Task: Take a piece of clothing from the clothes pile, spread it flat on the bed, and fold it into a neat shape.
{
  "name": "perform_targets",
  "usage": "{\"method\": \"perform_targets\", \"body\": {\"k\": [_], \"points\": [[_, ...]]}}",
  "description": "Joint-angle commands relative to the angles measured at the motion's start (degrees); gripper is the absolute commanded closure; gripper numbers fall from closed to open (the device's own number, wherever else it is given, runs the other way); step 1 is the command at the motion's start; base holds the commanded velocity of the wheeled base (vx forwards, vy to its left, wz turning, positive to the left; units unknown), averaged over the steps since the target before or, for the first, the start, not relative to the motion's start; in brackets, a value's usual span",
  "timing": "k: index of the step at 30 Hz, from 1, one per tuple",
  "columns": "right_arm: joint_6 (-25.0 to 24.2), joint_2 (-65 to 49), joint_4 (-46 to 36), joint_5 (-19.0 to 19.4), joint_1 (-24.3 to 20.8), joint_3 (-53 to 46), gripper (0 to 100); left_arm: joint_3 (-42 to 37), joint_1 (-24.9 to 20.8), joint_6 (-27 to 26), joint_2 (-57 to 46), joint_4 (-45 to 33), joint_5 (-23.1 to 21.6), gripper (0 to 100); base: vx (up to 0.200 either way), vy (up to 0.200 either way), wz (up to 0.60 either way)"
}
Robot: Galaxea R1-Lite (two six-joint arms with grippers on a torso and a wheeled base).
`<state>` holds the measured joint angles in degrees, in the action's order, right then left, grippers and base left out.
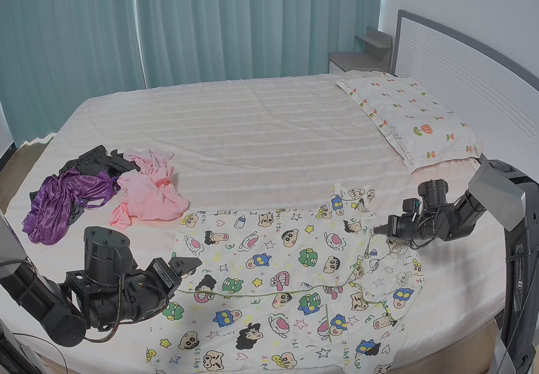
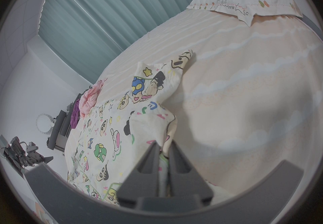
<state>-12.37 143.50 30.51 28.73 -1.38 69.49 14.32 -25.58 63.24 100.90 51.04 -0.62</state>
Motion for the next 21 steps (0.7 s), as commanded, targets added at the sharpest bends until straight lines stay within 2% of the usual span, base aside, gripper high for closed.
{"method": "perform_targets", "body": {"k": [1, 15, 21], "points": [[0.1, -0.8, 0.2, 0.0, 0.9, -1.5, 100, 0.0, 0.0, 0.0, 0.0, 0.0, 0.0, 0, 0.000, 0.000, 0.00], [0.0, -3.6, -0.1, -0.7, 3.6, -6.3, 100, 0.0, 0.0, 0.0, -0.1, 0.0, 0.2, 0, 0.000, 0.000, 0.00], [0.0, -3.6, 0.2, -2.9, 4.3, -7.7, 100, 0.1, 0.0, 0.0, -0.1, 0.0, 0.3, 0, 0.000, 0.000, 0.00]]}}
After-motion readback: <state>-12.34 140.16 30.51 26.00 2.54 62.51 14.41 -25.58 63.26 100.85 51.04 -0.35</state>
